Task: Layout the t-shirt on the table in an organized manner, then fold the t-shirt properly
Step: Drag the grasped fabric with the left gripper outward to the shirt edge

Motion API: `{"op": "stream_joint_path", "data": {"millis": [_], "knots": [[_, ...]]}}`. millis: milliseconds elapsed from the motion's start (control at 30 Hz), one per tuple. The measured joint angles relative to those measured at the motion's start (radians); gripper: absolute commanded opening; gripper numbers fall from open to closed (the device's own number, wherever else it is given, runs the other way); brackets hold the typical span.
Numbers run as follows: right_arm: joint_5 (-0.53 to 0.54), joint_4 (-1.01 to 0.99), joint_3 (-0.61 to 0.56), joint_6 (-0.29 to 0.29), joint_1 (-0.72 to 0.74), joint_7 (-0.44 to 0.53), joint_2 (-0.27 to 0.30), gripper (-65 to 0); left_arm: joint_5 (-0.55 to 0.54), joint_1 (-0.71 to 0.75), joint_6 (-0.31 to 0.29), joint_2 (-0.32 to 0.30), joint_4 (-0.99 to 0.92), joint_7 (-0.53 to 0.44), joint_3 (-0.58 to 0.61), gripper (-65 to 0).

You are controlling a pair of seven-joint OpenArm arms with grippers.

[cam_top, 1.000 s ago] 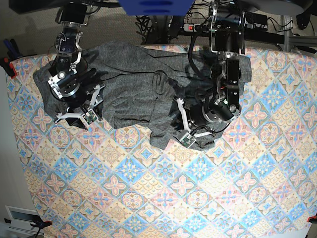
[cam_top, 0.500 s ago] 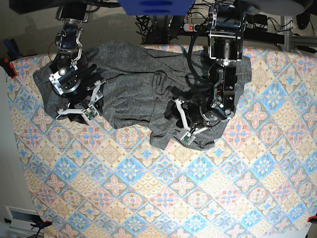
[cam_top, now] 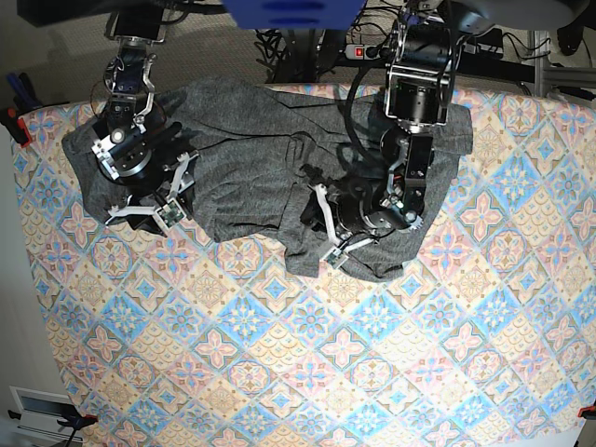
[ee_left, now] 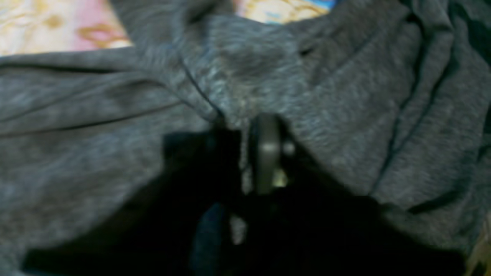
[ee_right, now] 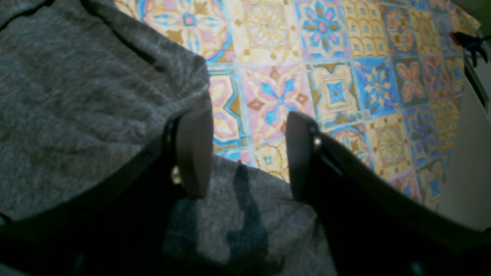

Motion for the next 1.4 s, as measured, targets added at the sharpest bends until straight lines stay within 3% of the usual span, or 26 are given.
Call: {"op": "stream_joint_path", "data": {"millis": [333,467,667,867,1000,1233,1400], "knots": [[0.000,0.000,0.000,0.000,-0.001,0.000,0.000,-35.4,-0.008,0.005,-0.002,-0.010,0.013,0.010,-0.040,-62.0],[0.000,0.000,0.000,0.000,-0.001,0.000,0.000,-35.4,0.000,0.049,0.001,-0.010,0.147,0.028,-0.114,-62.0],[0.000,0.000,0.001,0.000,0.000,0.000,0.000,-35.4,0.007,0.087,0.000,-0.008,0.356,0.096,-0.123,-62.0],[0.000,0.000,-0.002,0.000,-0.002,0.000,-0.001,-35.4,0.009,0.209,-0.001,-0.010,0.526,0.125,-0.127,-62.0],[0.000,0.001,-0.002,0.000,-0.002,0.000,0.000,-35.4,0.006,0.302,-0.002,-0.014,0.637,0.121,-0.200,-62.0],[0.000,0.001,0.001,0.000,-0.002,0.002,0.000,-35.4,0.009,0.461,0.000,-0.014,0.739,0.122,-0.341,-62.0],[0.000,0.001,0.001,0.000,-0.002,0.000,-0.001,-35.4,0.005,0.539,-0.003,-0.048,0.747,0.119,-0.363,-61.6]]}}
